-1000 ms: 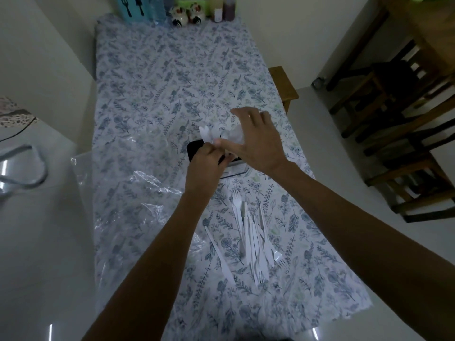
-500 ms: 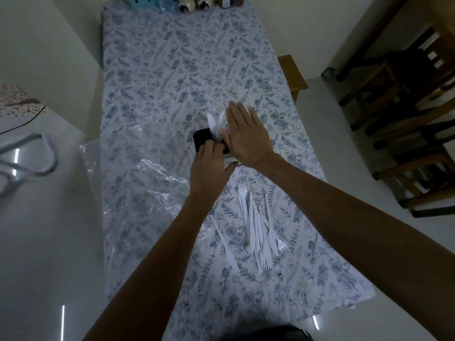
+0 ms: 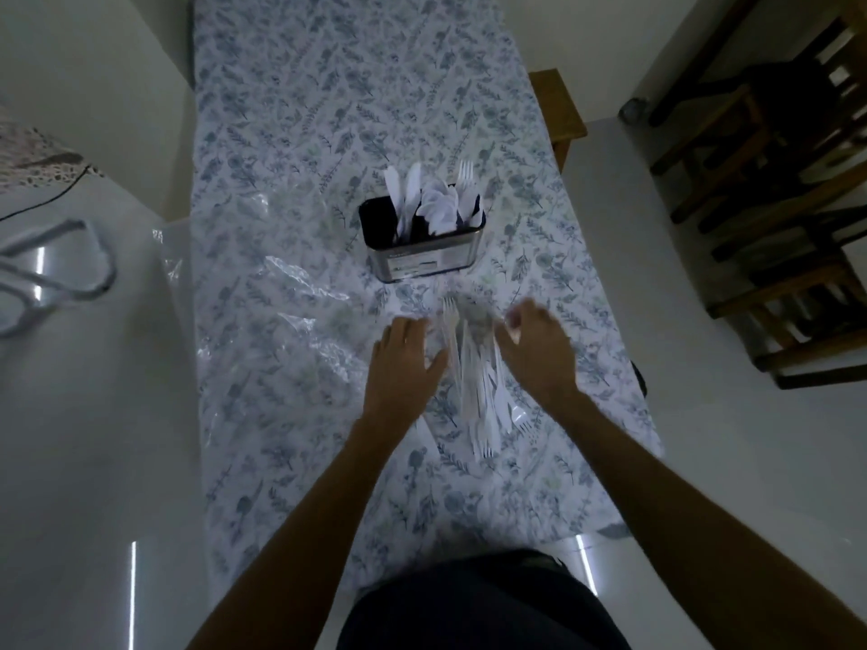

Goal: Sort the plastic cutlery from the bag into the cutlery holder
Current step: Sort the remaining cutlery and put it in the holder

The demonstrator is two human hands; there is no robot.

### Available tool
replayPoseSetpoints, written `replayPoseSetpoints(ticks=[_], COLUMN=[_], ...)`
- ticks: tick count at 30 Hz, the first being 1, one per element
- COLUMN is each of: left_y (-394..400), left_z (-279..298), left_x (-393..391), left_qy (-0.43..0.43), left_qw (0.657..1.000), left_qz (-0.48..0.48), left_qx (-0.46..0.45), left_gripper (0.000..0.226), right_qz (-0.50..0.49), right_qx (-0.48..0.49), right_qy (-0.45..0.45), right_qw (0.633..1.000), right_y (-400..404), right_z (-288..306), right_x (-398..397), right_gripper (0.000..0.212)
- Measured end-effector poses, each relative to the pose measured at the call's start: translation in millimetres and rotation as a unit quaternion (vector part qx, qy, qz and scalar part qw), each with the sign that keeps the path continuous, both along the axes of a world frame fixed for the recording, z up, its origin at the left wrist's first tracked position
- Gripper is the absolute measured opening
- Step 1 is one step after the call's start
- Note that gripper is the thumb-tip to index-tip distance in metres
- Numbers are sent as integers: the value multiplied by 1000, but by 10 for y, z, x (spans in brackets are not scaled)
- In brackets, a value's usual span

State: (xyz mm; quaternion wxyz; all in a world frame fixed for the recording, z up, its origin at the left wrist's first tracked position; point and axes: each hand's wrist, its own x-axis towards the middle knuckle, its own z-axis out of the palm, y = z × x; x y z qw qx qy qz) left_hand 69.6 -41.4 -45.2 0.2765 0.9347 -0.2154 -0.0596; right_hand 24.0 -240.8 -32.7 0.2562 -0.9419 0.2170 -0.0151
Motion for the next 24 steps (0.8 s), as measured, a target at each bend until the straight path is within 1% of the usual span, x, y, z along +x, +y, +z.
replayPoseSetpoints(ticks=[1,2,3,4,6,8,9,11,13,15,16,17,18,19,20,21,22,23,24], left_y=[32,51,54,45,0,-74,-124,-253,-408,-544,-592,-614,-616,-592,-548,-485,-407,-316,-233], left_z=[-70,-129,-170,-186,-167,-98,-49,30,74,77,51,24,19,31,58,70,74,74,74], left_x=[-174,-330,-462,-561,-660,-659,-643,-597,-558,-553,-546,-542,-547,-555,-568,-573,-589,-618,-653], left_qy=[16,28,41,54,75,66,52,14,-32,-90,-118,-137,-138,-119,-85,-54,-35,-22,-6], left_qw=[1000,999,999,998,997,998,998,999,994,981,974,969,968,973,980,987,992,994,995], left_qz=[7,15,18,19,13,3,-8,-41,-95,-152,-173,-181,-175,-154,-121,-74,-26,15,41], left_qx=[-10,-18,-23,-25,-25,-24,-23,-8,39,75,89,101,113,124,135,132,121,107,88], left_gripper=[46,43,41,41,40,41,40,38,47,55,52,46,39,31,25,22,22,24,26], right_qz=[-6,-9,-16,-24,-39,-54,-55,-35,-3,63,105,138,151,138,104,61,26,14,30], right_qx=[20,36,49,61,90,114,109,64,14,2,10,31,74,143,218,261,259,220,166], right_qy=[94,162,194,194,174,169,166,135,63,-35,-72,-90,-88,-66,-40,-24,-8,19,64], right_qw=[995,986,980,979,980,978,979,988,998,997,992,986,982,978,970,963,965,975,984], right_y=[-7,-1,12,18,15,-31,-63,-109,-140,-169,-182,-200,-210,-225,-229,-226,-208,-180,-131], right_z=[-166,-314,-408,-470,-463,-417,-381,-288,-209,-146,-90,-37,68,162,221,228,198,100,-15], right_x=[-253,-456,-599,-684,-705,-657,-643,-659,-706,-754,-760,-763,-763,-769,-783,-809,-847,-893,-948], right_gripper=[35,37,36,33,24,17,19,23,24,21,21,20,19,19,23,28,30,32,33])
